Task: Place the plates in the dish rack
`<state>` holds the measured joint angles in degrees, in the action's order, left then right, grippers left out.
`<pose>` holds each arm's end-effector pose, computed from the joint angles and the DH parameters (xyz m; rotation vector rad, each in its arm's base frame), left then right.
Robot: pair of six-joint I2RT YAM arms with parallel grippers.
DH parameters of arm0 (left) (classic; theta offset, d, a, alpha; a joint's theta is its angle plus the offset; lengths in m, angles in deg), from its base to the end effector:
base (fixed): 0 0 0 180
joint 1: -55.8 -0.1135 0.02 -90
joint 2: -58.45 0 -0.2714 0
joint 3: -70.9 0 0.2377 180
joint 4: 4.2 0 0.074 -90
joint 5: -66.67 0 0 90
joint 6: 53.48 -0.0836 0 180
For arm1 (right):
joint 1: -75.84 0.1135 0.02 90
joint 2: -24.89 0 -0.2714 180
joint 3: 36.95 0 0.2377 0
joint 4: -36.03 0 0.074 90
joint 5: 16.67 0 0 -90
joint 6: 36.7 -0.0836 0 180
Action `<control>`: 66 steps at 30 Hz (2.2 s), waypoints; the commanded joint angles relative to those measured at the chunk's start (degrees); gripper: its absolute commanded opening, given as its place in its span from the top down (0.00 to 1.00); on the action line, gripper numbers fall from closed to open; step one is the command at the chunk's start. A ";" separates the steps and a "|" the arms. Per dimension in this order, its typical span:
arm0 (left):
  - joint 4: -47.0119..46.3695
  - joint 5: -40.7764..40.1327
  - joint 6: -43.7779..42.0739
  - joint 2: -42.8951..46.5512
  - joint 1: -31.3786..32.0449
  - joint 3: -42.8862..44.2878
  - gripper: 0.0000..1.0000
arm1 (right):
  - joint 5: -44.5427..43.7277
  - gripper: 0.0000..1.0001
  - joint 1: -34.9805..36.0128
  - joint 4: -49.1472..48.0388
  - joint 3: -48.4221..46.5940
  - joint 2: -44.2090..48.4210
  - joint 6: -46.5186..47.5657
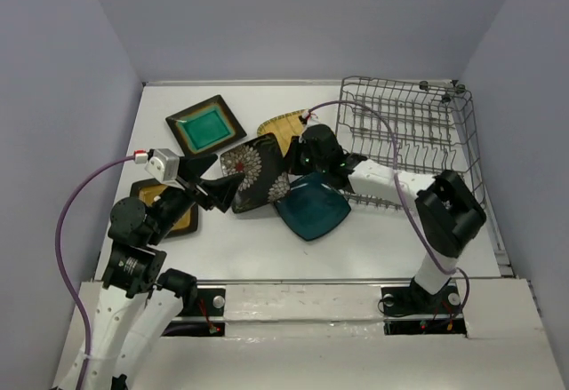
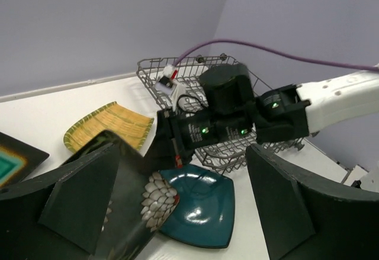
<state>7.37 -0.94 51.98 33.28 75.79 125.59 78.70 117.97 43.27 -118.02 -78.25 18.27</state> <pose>0.1067 -0.0727 0.3927 0.3971 1.2601 -0.7741 0.3204 0.3003 0.2115 -0.1976 2.2045 0.8888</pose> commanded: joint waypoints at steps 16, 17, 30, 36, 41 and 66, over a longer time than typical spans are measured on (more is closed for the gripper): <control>0.59 -5.07 -2.19 11.80 11.47 0.44 0.01 | -23.99 0.93 -38.68 32.86 -20.55 27.11 22.97; 0.85 -5.51 -2.37 12.16 12.00 0.53 0.01 | -24.87 0.93 -40.70 33.65 -21.34 27.02 23.94; 2.96 -12.90 -3.95 15.94 20.17 1.76 0.01 | -39.64 0.93 -50.04 31.90 -27.06 19.90 44.60; 4.98 -14.04 -4.65 16.64 22.20 2.02 0.01 | -40.87 0.93 -50.04 28.31 -25.75 18.15 53.30; 5.25 -14.83 -4.74 16.64 23.43 2.11 0.01 | -42.63 0.93 -50.04 22.95 -22.06 17.18 59.53; 5.95 -15.18 -4.92 14.80 24.13 2.46 0.01 | -38.68 0.93 -50.04 22.05 -17.22 11.64 58.40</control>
<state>15.02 -15.76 47.87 48.73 99.63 125.81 41.37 67.94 73.21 -134.48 -68.91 76.41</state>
